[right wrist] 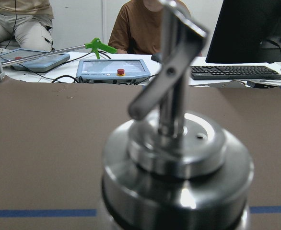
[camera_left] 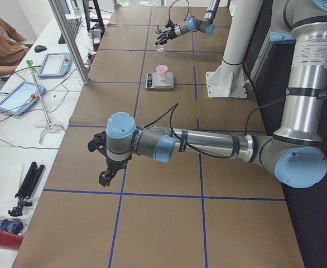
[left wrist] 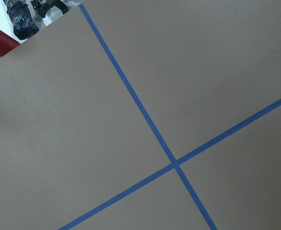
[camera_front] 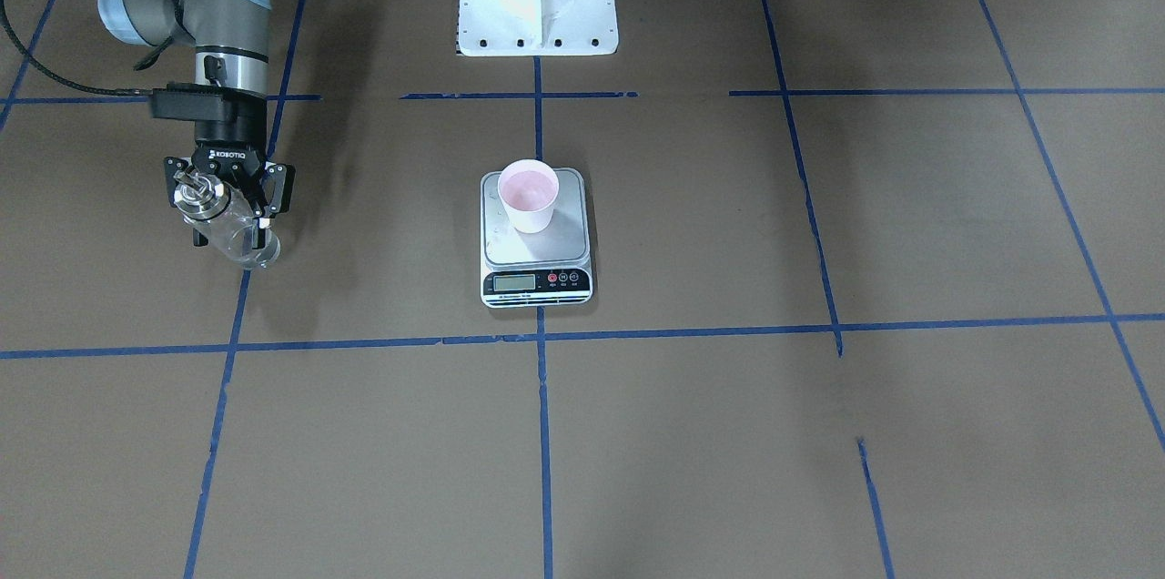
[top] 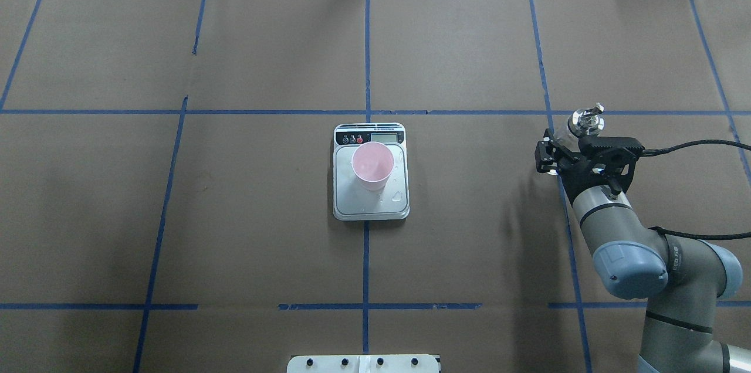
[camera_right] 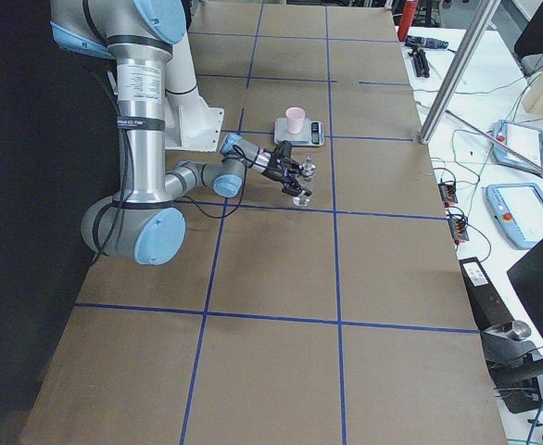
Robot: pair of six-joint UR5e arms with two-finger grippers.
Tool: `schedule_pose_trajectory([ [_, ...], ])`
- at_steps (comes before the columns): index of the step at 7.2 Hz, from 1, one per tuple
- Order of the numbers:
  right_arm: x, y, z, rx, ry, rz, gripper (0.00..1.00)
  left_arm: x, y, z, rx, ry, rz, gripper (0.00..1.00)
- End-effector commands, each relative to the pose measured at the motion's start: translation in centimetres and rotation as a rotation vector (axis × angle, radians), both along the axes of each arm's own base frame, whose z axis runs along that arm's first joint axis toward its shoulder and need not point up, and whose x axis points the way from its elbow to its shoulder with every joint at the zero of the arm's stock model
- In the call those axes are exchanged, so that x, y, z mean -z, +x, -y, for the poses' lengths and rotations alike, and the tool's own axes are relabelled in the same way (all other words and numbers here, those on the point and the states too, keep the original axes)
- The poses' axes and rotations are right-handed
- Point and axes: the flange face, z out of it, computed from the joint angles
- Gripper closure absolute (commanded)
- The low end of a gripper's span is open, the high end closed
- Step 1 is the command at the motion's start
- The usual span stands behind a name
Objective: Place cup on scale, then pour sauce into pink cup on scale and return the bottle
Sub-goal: 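Lower the glass dispenser onto the table with the right gripper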
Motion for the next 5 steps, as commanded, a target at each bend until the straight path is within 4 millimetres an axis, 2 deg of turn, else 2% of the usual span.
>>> schedule_pose_trajectory([
  [1,-0.5,-0.1,-0.2,0.024,-0.023,0.006,1.00,0.0,0.0,0.0,0.000,-0.002,0.000,0.00],
  [5,-1.7,0.1,-0.3,0.026,-0.034,-0.018,1.00,0.3,0.1,0.2,-0.002,0.004,0.000,0.00],
])
